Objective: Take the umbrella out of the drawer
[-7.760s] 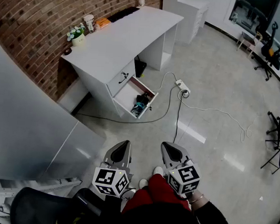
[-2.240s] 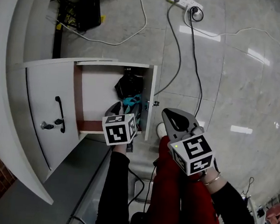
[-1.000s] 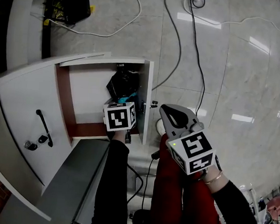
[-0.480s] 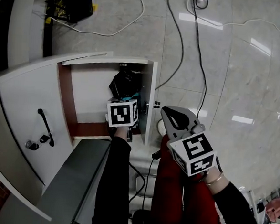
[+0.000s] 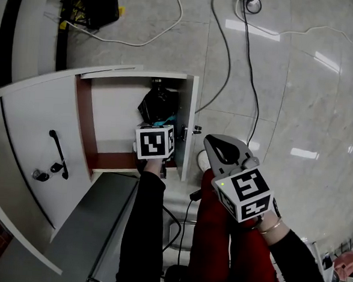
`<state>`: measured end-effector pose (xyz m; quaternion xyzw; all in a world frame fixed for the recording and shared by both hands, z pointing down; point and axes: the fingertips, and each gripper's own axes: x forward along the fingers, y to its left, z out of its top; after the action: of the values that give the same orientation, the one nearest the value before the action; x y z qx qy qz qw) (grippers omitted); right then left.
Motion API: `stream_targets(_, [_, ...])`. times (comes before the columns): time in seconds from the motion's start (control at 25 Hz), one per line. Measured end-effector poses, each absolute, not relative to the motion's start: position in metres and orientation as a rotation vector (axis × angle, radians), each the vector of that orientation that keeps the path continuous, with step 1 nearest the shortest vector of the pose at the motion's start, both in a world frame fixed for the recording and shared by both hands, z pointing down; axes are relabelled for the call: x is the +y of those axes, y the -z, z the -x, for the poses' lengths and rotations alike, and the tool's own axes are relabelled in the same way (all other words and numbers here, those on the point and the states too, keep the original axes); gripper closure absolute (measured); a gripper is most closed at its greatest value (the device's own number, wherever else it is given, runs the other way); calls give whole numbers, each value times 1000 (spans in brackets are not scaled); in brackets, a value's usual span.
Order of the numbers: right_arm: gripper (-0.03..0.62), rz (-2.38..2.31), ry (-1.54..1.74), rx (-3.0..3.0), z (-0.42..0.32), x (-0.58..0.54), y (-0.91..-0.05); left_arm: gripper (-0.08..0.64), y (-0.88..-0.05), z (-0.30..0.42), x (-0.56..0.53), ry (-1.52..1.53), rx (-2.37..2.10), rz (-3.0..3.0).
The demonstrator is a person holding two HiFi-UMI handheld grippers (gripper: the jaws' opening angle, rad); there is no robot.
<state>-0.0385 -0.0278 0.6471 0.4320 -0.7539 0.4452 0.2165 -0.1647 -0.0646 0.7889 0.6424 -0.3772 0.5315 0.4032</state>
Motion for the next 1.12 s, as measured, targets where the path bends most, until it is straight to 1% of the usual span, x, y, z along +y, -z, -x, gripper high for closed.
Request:
stream_targets(0.56, [594, -1197, -1171, -2140, 44, -34, -609, 328, -742, 164, -62, -1335, -942, -1661])
stream_targets(1.12, [594, -1222, -1122, -2163, 36, -33, -565, 331, -675, 168, -67, -1353, -993, -1751])
